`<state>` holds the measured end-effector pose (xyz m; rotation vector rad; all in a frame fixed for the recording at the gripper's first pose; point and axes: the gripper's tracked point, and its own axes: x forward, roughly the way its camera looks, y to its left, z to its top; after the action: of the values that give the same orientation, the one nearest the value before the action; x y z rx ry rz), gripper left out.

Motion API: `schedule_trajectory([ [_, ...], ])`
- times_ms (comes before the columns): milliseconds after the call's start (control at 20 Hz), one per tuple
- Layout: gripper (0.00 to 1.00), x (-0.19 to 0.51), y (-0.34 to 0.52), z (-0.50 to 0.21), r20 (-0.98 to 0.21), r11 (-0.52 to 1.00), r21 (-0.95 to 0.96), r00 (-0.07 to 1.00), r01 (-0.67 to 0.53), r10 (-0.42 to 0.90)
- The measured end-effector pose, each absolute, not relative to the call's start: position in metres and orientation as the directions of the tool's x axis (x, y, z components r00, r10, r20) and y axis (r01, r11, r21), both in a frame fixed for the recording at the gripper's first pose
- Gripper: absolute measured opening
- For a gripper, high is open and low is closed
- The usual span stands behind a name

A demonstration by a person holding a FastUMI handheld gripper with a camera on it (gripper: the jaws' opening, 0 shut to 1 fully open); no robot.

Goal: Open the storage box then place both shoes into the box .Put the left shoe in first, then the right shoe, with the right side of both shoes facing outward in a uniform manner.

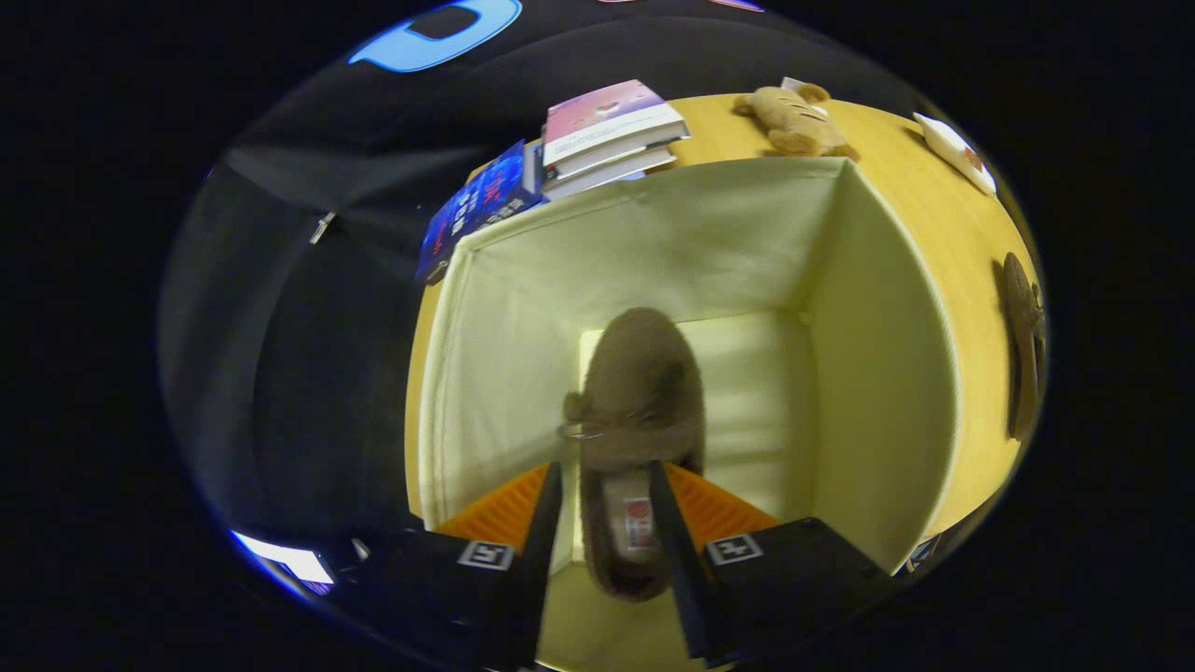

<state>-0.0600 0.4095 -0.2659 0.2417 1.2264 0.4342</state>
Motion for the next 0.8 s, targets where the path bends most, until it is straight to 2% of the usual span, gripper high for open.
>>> schedule_trajectory([
  [50, 0.87, -0.062, 0.408, -0.258, -0.843, 0.886, 0.410, 0.280, -0.218, 0.459],
  [100, 0.96, -0.064, 0.403, -0.248, -0.832, 0.878, 0.410, 0.293, -0.248, 0.471],
  [450, 0.99, -0.051, 0.322, -0.181, -0.736, 0.869, 0.302, 0.484, -0.391, 0.473],
  [600, 0.99, -0.044, 0.269, -0.164, -0.707, 0.886, 0.247, 0.552, -0.393, 0.442],
  [800, 0.99, -0.029, 0.183, -0.166, -0.703, 0.929, 0.136, 0.628, -0.344, 0.335],
])
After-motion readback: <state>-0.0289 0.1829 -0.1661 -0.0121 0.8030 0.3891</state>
